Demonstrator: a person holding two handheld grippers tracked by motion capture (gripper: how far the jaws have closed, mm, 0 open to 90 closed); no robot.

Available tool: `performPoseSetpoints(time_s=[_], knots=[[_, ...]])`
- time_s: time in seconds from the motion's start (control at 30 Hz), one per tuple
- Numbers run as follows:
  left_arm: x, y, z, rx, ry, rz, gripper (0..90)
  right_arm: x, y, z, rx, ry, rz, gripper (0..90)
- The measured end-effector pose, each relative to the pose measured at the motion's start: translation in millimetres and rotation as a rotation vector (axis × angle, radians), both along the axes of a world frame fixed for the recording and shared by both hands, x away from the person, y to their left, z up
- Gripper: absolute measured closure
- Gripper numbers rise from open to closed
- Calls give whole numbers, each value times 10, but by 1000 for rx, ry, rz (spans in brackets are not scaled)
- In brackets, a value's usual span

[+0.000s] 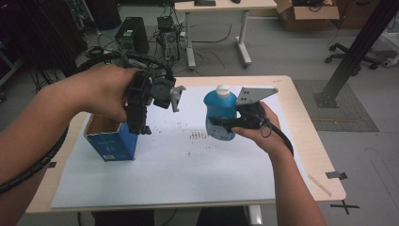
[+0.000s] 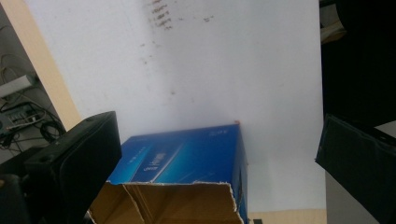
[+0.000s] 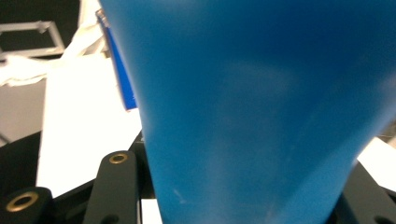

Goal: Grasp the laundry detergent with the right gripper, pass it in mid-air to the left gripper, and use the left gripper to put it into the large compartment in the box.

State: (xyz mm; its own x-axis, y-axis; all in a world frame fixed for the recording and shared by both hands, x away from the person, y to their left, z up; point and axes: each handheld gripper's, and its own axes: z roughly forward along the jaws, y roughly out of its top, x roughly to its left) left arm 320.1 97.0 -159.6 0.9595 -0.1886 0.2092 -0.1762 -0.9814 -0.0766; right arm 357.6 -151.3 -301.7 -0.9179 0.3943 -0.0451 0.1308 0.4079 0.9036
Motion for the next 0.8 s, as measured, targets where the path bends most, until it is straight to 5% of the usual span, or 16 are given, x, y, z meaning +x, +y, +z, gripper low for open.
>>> performPoseSetpoints(time_s=[0.33,0.8], knots=[[8,-22,-8,-9,8,-5,4,-61,251,-176,-4,27,129,467],[94,-20,-97,-11,40,7,4,-67,528,-434,30,59,192,467]])
